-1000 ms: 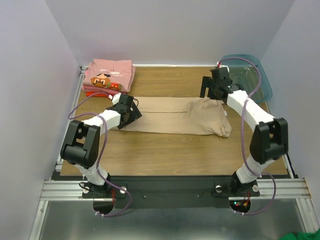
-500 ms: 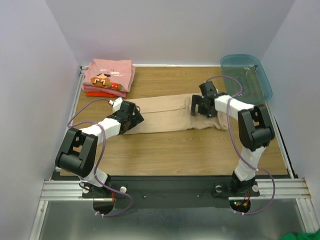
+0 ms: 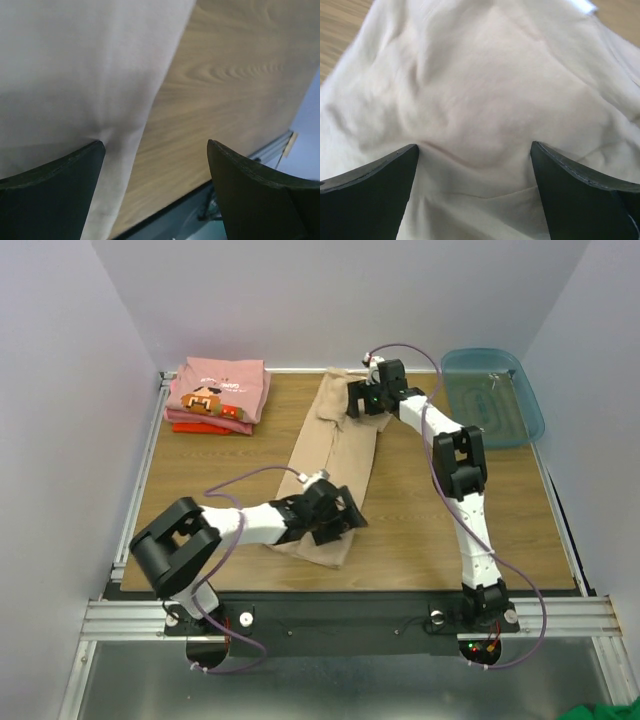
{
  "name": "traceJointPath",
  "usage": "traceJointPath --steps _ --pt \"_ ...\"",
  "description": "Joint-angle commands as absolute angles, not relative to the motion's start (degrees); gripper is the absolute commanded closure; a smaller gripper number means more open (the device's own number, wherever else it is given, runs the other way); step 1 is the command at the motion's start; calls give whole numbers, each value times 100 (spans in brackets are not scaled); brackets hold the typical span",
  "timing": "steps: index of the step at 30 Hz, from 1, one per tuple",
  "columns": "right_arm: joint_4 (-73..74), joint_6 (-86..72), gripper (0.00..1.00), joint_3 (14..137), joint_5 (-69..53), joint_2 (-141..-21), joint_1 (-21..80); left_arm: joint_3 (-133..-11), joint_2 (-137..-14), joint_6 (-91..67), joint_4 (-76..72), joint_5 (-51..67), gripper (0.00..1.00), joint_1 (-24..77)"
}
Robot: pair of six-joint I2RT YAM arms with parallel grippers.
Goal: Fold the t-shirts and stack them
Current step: Fold the tshirt
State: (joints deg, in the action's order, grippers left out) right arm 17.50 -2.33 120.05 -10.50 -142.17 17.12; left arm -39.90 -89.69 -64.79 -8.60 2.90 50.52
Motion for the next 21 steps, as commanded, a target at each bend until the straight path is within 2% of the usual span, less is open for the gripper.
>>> traceJointPath --steps 1,5,8,15,21 --pt "1907 -367 0 13049 -2942 -15133 1810 -4627 -10097 -6724 536 783 2 5852" --pt "1872 -641 0 14157 -2963 -15723 1811 -5518 -10634 -6566 834 616 2 6380" --pt "1784 -791 0 14203 -2786 -15689 1819 -5739 -10618 -6600 1054 361 2 6390" --pt "1749 -888 0 14098 -2952 -14864 1819 -6573 -10363 -6259 1792 -315 2 6451" --pt "1749 -1089 0 13432 -2840 -13379 1819 -6891 -9476 -6284 2434 -1036 2 6776"
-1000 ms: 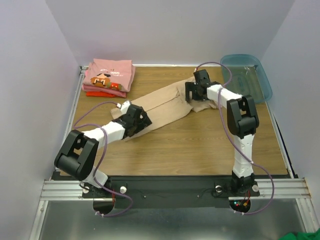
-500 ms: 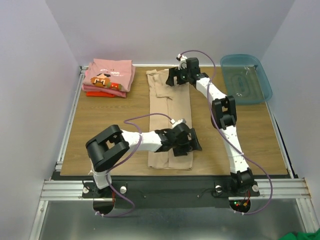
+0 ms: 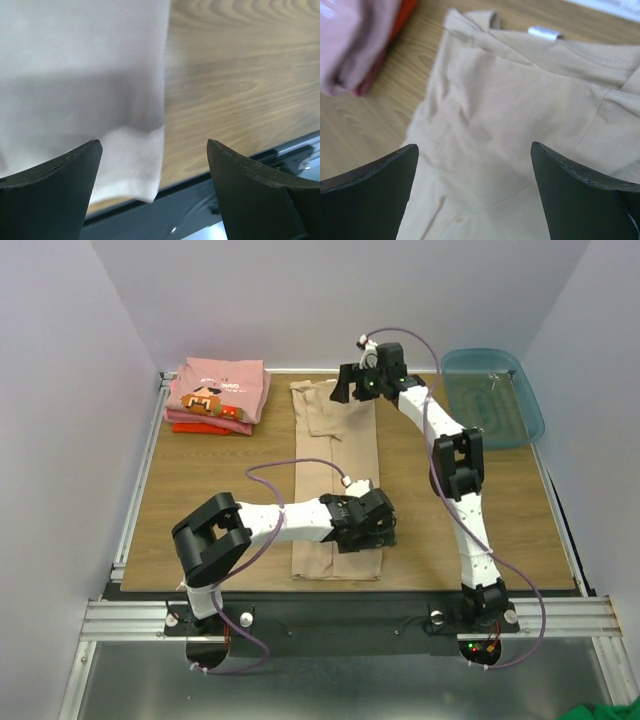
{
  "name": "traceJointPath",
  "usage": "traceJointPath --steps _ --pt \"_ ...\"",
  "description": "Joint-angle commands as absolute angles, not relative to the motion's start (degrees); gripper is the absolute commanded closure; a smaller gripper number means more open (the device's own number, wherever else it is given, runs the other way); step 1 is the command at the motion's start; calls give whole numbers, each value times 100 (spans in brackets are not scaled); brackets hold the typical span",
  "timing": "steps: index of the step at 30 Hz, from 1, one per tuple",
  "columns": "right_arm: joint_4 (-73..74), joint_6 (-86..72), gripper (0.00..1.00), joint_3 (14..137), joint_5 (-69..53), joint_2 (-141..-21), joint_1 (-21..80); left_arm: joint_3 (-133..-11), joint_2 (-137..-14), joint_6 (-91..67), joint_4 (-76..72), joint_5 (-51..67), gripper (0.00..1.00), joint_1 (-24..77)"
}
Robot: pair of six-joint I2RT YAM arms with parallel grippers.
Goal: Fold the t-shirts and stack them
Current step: Fold the tshirt
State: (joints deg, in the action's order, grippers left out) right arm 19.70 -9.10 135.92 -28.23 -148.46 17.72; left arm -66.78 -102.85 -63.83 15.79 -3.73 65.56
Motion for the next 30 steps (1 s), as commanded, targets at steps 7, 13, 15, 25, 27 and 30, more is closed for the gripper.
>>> traceJointPath --steps 7,13,15,25,27,30 --pt "1767 -2247 0 10201 -225 -10673 1811 -5530 -7789 -6944 3506 -1941 2 6725" --pt "1767 -3391 0 6442 -299 -7952 1846 -4537 -6848 -7048 4376 -2012 2 6224" --pt "1767 -3620 0 5681 -237 -7368 2046 -4273 -6663 -7198 4430 -2004 2 6074" --pt "2531 -4183 0 4456 1019 -6275 3735 -2787 -5643 -6838 2752 -476 11 5660" --pt "2584 -4245 0 4351 1002 -6284 3858 -2576 -5660 -6864 2593 -405 17 5660" --pt "2645 -4385 0 4158 915 -6197 4051 -2453 -5791 -6838 2409 -238 32 5660"
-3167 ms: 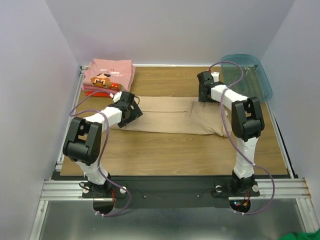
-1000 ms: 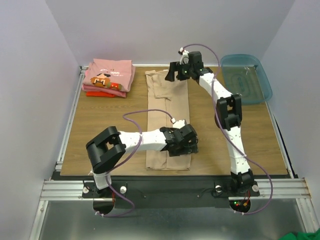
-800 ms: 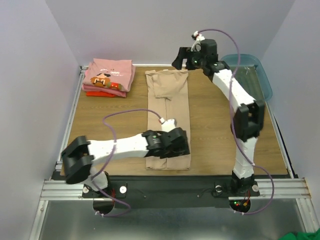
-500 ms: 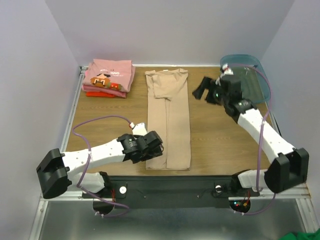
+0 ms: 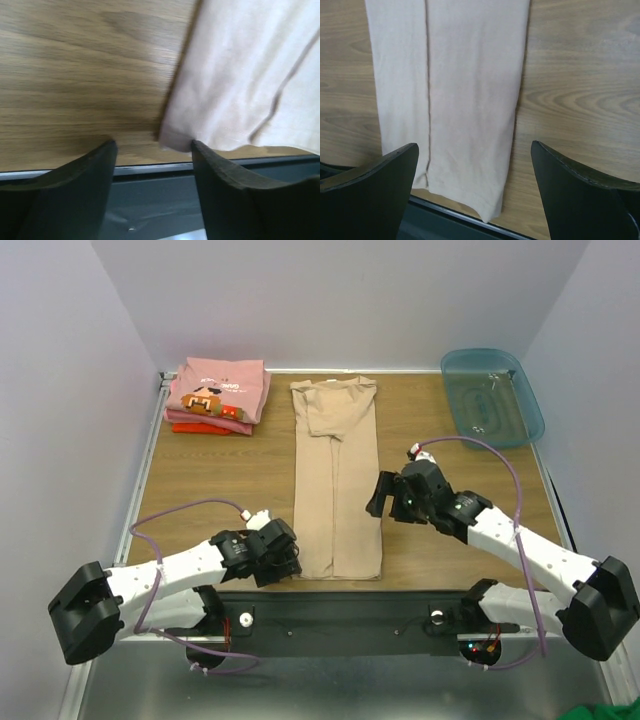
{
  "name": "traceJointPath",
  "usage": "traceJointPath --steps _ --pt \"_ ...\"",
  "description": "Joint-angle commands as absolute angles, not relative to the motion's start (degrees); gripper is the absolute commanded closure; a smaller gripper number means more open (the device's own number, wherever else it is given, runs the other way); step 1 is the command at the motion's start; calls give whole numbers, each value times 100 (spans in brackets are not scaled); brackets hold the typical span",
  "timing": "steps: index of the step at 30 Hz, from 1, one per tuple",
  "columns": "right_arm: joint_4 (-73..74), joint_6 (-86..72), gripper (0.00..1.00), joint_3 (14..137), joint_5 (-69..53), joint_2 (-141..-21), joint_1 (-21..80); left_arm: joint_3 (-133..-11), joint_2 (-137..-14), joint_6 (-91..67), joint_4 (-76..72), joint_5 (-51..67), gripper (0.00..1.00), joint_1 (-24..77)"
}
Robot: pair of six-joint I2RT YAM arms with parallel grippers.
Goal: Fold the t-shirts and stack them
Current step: Fold the tshirt
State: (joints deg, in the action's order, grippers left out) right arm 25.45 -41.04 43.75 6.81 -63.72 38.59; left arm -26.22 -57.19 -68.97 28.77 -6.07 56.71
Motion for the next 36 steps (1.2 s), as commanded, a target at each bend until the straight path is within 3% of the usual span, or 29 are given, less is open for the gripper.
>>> traceJointPath --steps 1,4,5,7,8,10,11,12,21,22,23,27,30,35,36 --pt "2672 -4412 0 4096 914 -6144 4104 -2435 -5818 -6838 2365 -220 37 5660" --pt "2951 -4482 0 3833 809 -5969 4349 -2417 -5959 -6785 2355 -158 51 5660" --pt "3031 -4622 0 3728 809 -5916 4429 -2417 -6002 -6776 2373 -106 62 5660" --pt "3285 -4885 0 3430 756 -5679 4665 -2382 -5994 -6785 2338 -88 71 5660" --pt "3374 -4991 0 3341 712 -5565 4815 -2330 -5977 -6794 2233 -62 82 5660" --pt "3602 -5167 1 3147 625 -5406 4965 -2259 -5959 -6811 2058 -26 88 5660" --pt "3664 -5298 1 2999 572 -5275 5079 -2198 -5959 -6820 1900 148 98 5660" --pt "3735 -5404 1 2910 571 -5230 5132 -2197 -5950 -6820 1864 158 100 5660" --pt "2865 -5642 8 2900 421 -5896 5537 -2215 -5748 -6891 2101 -264 100 5660" --pt "2874 -5834 13 2892 500 -5932 5528 -2180 -5687 -6873 2074 -238 100 5660" --pt "2831 -5940 26 2874 605 -5933 5537 -2093 -5565 -6838 2005 -220 100 5660" --pt "2479 -6205 46 2620 475 -5810 5546 -1917 -5265 -6820 1864 -158 100 5660" --pt "2382 -6293 55 2453 291 -5748 5555 -1820 -5098 -6838 1732 -141 100 5660" --pt "2136 -6363 62 2233 36 -5871 5555 -1889 -5115 -6785 1714 -202 100 5660" --pt "2092 -6355 68 2206 35 -5906 5563 -1898 -5115 -6785 1688 -211 100 5660"
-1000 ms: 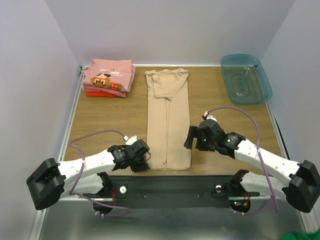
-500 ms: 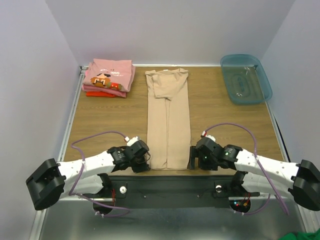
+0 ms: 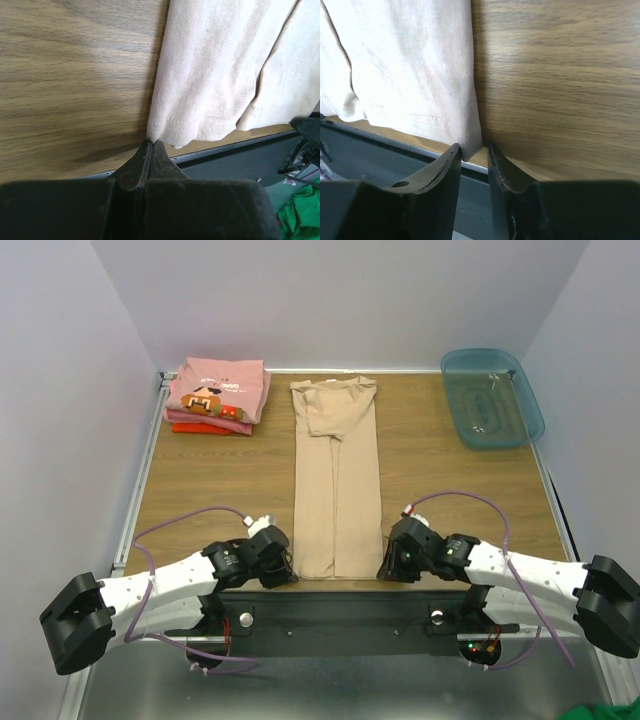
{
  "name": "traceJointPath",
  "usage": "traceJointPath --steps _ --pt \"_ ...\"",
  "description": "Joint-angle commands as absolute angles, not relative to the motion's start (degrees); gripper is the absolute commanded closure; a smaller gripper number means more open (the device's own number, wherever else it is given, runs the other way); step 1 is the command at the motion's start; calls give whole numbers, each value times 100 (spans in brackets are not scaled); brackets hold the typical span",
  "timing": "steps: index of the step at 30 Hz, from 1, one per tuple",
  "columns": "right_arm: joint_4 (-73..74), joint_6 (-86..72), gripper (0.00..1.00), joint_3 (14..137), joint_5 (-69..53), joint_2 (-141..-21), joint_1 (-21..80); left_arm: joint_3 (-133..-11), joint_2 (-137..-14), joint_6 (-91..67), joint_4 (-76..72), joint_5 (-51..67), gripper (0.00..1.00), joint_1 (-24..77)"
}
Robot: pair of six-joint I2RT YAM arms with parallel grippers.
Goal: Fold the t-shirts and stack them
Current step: Fold the tshirt
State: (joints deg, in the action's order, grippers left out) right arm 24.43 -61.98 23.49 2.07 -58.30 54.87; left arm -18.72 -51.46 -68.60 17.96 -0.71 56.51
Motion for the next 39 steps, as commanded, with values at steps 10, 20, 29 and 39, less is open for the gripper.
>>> traceJointPath --steps 10,20,29,39 --pt "1951 -6153 100 2390 211 -5871 5581 -1995 -5195 -6715 1397 -176 100 5660" --pt "2127 -5758 100 3102 1221 -5651 5572 -2513 -5080 -6443 1415 -807 100 5634" --pt "2136 -4888 100 4323 1951 -6793 4888 -3515 -6020 -5468 1213 -1151 100 4913" --pt "1425 -3684 100 5492 1179 -7900 3587 -4763 -7285 -4290 580 -941 100 3850"
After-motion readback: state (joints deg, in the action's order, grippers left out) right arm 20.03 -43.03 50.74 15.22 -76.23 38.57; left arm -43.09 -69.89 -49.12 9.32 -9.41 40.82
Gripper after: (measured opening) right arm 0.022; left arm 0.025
